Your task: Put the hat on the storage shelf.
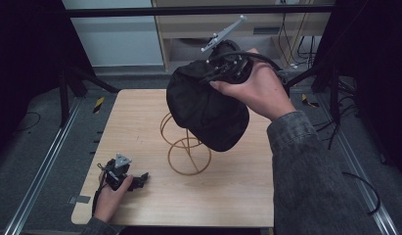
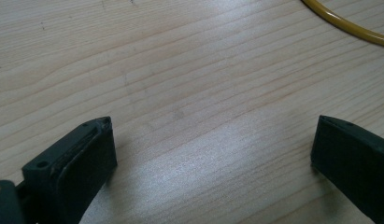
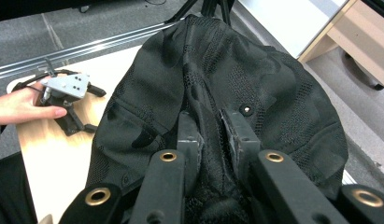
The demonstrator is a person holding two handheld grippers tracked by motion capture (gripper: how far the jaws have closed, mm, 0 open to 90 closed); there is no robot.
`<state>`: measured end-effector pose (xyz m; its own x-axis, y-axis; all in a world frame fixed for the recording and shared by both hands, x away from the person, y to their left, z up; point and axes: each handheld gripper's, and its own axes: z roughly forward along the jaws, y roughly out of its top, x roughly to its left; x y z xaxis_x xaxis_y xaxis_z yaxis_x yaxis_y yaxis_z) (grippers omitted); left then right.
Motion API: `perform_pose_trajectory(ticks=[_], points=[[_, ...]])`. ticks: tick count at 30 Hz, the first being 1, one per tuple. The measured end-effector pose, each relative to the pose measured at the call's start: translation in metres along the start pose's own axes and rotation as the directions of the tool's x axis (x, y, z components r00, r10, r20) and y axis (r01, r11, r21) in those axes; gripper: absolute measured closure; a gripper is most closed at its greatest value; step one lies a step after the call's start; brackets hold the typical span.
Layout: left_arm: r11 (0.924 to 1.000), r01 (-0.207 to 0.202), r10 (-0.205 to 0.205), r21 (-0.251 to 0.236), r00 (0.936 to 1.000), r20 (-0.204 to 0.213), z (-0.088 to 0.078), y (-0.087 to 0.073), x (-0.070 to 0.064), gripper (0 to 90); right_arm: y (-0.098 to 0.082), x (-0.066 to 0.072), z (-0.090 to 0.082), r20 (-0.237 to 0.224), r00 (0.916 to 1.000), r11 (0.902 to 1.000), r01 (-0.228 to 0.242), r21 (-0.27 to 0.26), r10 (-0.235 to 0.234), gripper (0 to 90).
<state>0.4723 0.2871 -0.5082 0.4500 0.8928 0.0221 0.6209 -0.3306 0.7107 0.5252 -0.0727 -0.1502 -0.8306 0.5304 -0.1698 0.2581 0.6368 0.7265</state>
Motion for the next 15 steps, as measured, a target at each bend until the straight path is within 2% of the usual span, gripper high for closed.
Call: perform_pose_trajectory(ticks=[6, 15], points=[[1.0, -0.005, 0.005, 0.005, 1.0, 0.001, 0.0, 0.0, 0.0, 0.0, 0.004, -0.002, 0.009, -0.004, 0.9998, 0.9998, -0.019, 0.006, 0.019, 78.6], [1.0, -0.003, 0.003, 0.003, 1.0, 0.001, 0.0, 0.0, 0.0, 0.0, 0.004, -0.002, 0.014, -0.008, 0.9998, 0.9997, -0.018, 0.015, 0.018, 78.6]])
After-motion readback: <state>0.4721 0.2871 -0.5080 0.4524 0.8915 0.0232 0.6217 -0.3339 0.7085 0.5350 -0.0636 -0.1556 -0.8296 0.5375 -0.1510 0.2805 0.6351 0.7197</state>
